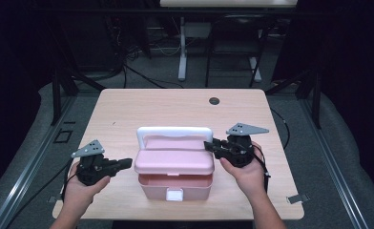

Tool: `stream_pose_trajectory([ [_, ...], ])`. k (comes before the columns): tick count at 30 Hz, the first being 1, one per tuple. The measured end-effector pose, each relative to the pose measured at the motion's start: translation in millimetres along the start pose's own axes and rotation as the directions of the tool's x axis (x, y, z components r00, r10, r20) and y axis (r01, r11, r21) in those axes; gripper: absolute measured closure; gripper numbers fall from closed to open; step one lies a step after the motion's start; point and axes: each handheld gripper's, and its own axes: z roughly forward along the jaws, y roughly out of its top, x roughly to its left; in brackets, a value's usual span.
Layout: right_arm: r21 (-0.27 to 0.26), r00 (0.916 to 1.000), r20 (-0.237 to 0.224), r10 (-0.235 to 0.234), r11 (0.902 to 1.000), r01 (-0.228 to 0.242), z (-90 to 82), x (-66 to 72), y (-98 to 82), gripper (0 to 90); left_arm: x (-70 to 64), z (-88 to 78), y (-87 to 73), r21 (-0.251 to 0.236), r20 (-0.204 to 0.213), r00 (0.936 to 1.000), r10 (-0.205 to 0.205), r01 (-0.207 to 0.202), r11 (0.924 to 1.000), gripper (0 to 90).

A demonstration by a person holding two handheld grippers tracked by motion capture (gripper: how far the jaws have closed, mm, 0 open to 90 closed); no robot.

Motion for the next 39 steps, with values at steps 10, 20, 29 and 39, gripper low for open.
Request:
stream_pose_trajectory([
  [10,-0.001,1.0,0.001,-0.001,1.0,0.001,0.2,0.3,-0.6,73.7,-7.2,7.7,-3.7,0.016,0.036,0.9993,0.003,-0.003,0.9999,89.6],
  [20,0.004,1.0,0.002,0.001,1.0,-0.001,0.5,0.2,-1.5,73.7,-18.4,22.2,-1.9,0.049,0.075,0.9967,0.033,-0.036,0.9982,89.6],
  [29,0.005,1.0,0.001,-0.001,1.0,0.001,0.5,-0.4,-2.0,73.7,-25.4,30.5,0.2,0.065,0.096,0.9941,0.05,-0.057,0.9963,89.5],
  [39,0.006,1.0,-0.003,0.005,1.0,-0.005,1.0,-1.6,-3.1,73.6,-30.8,30.1,-0.2,0.06,0.108,0.9923,0.062,-0.068,0.9959,89.5],
])
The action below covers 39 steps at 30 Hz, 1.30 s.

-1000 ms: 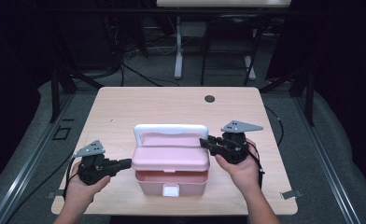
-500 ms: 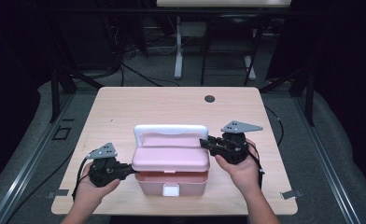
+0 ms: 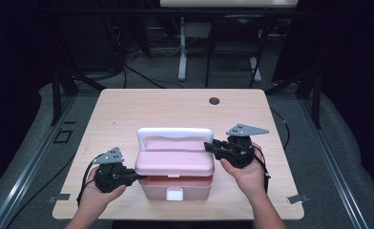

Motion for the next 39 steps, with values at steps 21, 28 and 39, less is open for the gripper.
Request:
stream_pose_trajectory([
  [21,-0.022,0.9998,0.02,-0.002,0.9998,0.003,-11.1,-2.2,-2.8,68.5,-0.5,-3.4,4.1,-0.012,-0.011,0.9999,0.011,-0.012,0.9999,89.5],
  [28,-0.038,0.9986,0.049,-0.018,0.9991,0.02,-22.3,0.3,-9.8,64.3,-1.4,-5.2,7.9,-0.026,-0.015,0.9998,0.009,-0.009,0.9996,89.2],
  [39,-0.035,0.9968,0.08,-0.011,0.9993,0.014,-31.7,-1.8,-31.0,66.1,-0.8,-9.1,17.0,-0.04,-0.02,0.9996,0.02,-0.021,0.999,89.3],
])
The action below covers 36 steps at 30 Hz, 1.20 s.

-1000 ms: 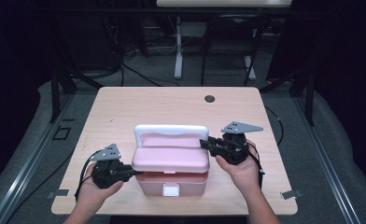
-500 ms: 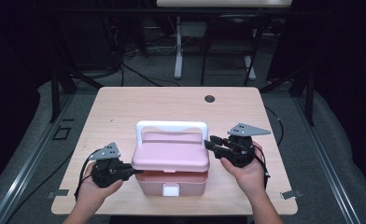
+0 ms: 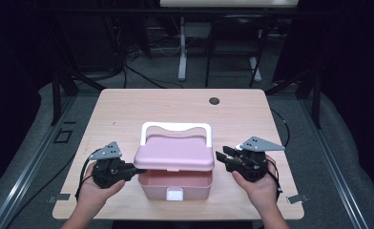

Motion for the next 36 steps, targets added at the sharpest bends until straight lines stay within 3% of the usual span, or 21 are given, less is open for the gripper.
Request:
stream_pose_trajectory([
  [14,0.063,0.999,-0.04,-0.018,0.9978,0.021,7.0,11.1,-19.9,80.9,2.1,-3.3,12.8,-0.017,-0.006,1.0,-0.001,0.001,0.9999,89.3],
  [23,0.109,0.9963,-0.084,-0.017,0.9937,0.026,17.4,19.1,-32.2,83.2,4.4,-6.0,23.0,-0.023,-0.011,0.9999,0.008,-0.008,0.9997,89.3],
  [36,0.121,0.9916,-0.122,-0.041,0.9911,0.056,25.3,32.0,-39.7,85.1,8.9,-7.4,36.1,-0.032,-0.012,0.9999,0.011,-0.011,0.9994,89.3],
])
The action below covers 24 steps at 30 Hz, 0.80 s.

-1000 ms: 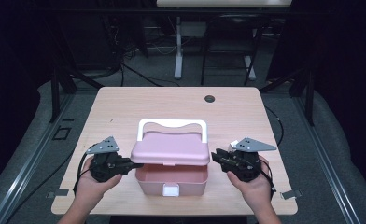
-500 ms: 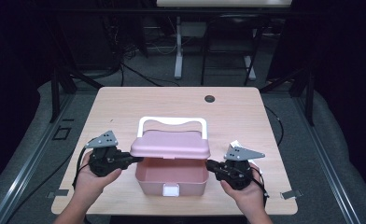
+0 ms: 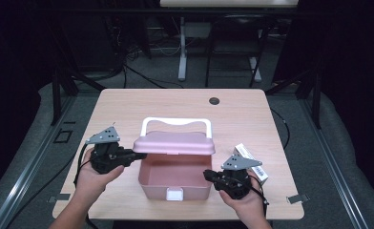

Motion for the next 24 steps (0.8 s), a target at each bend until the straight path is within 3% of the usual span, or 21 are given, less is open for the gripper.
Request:
stream_pose_trajectory([
  [24,0.021,0.9995,-0.03,-0.005,0.9998,0.006,18.5,3.8,-4.3,84.5,10.5,-0.1,19.0,-0.017,0.003,1.0,-0.008,0.008,0.9998,89.4],
])
